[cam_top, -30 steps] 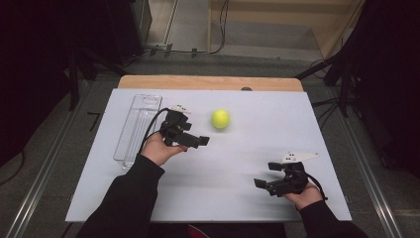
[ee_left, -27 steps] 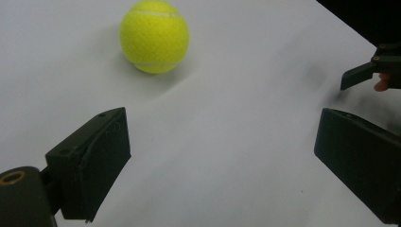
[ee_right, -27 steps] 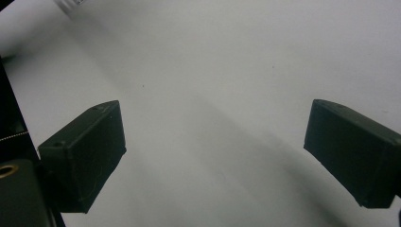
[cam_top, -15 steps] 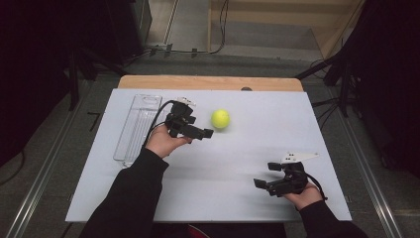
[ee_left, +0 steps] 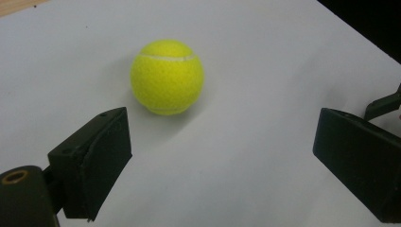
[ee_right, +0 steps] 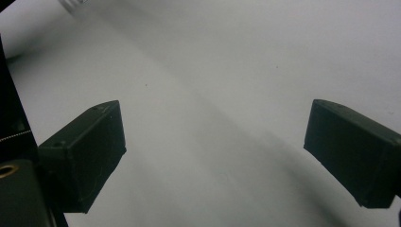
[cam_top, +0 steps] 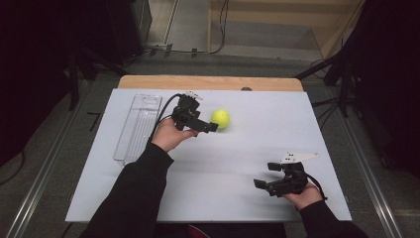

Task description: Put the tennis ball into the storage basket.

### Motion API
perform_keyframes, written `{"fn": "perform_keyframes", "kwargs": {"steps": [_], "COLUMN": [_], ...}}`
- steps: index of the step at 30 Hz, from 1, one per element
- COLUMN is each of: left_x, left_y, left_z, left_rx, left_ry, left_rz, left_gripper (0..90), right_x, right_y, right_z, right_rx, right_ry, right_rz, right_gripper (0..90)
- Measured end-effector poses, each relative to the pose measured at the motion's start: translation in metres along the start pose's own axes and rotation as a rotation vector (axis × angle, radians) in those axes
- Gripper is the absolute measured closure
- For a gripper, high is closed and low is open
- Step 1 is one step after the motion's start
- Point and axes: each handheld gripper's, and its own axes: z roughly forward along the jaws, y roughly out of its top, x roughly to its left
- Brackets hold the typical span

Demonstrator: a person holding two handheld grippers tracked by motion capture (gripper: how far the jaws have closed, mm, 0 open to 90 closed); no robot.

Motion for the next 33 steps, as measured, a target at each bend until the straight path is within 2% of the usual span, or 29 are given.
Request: {"fn": "perform_keyframes", "kwargs": {"steps": [5, 6, 11, 17, 23, 33], "left_x": [-0.001, -0.001, -0.004, 0.0, 0.003, 0.009], "left_y": [0.007, 0.009, 0.016, 0.024, 0.031, 0.043], "left_z": [0.007, 0.007, 0.013, 0.022, 0.028, 0.039], "left_rx": [0.015, 0.018, -0.001, -0.005, 0.007, 0.005], "left_ry": [0.022, 0.021, 0.014, 0.019, 0.039, 0.041], "left_rz": [0.011, 0.02, 0.01, -0.002, 0.008, -0.001], "left_gripper": [5.5, 5.5, 5.5, 5.6, 7.1, 7.1], "right_x": [0.0, 0.0, 0.0, 0.0, 0.001, 0.001], "right_y": [0.0, 0.0, 0.0, 0.0, 0.0, 0.0], "right_z": [0.0, 0.0, 0.001, 0.0, 0.001, 0.0], "right_rx": [0.002, 0.004, 0.007, 0.007, 0.005, 0.003], "right_ry": [-0.001, -0.001, -0.001, 0.002, 0.006, 0.007], "right_rz": [-0.003, -0.004, -0.008, -0.009, -0.015, -0.013], "right_gripper": [4.5, 4.5, 4.6, 4.5, 4.5, 4.5]}}
